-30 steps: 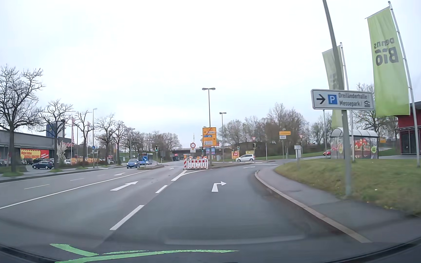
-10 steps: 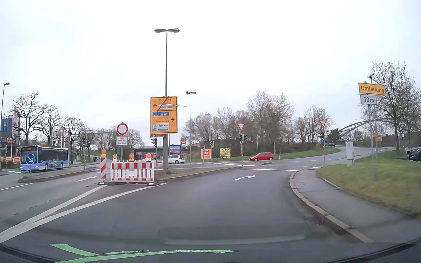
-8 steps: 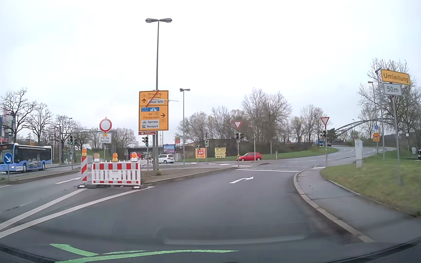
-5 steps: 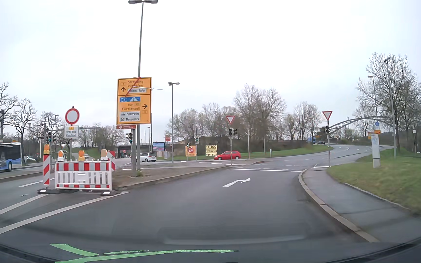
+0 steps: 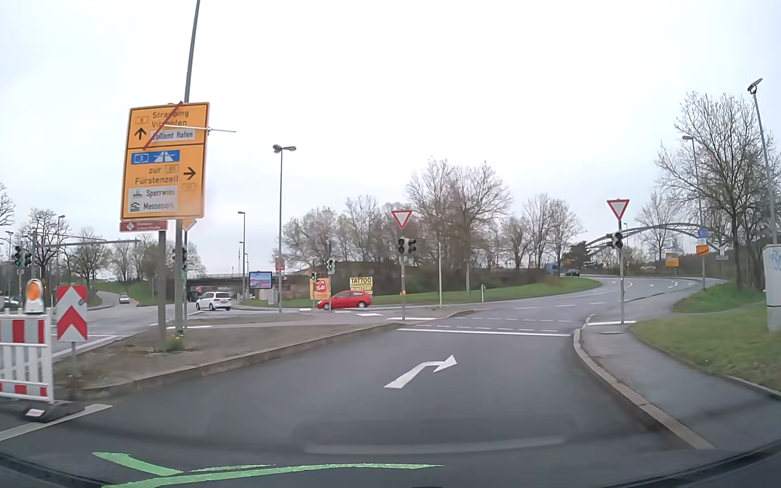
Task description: Follow the waypoints while adhering to traffic rules and regulations
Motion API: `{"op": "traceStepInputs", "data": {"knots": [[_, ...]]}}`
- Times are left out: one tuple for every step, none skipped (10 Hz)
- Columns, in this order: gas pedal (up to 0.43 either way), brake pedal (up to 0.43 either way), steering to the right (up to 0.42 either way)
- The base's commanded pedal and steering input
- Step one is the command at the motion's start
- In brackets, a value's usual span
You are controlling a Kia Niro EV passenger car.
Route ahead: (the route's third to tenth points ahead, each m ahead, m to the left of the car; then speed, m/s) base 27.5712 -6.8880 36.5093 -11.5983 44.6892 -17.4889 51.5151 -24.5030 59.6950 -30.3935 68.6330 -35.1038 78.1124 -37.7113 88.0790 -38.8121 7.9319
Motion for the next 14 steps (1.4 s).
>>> {"op": "traceStepInputs", "data": {"knots": [[0.0, 0.122, 0.067], [0.0, 0.11, 0.071], [0.0, 0.091, 0.073], [0.0, 0.091, 0.073], [0.0, 0.085, 0.074], [0.0, 0.079, 0.073], [0.0, 0.067, 0.073], [0.0, 0.055, 0.073], [0.0, 0.055, 0.073], [0.0, 0.055, 0.073], [0.0, 0.055, 0.073], [0.0, 0.055, 0.073], [0.0, 0.061, 0.073], [0.0, 0.079, 0.074]]}}
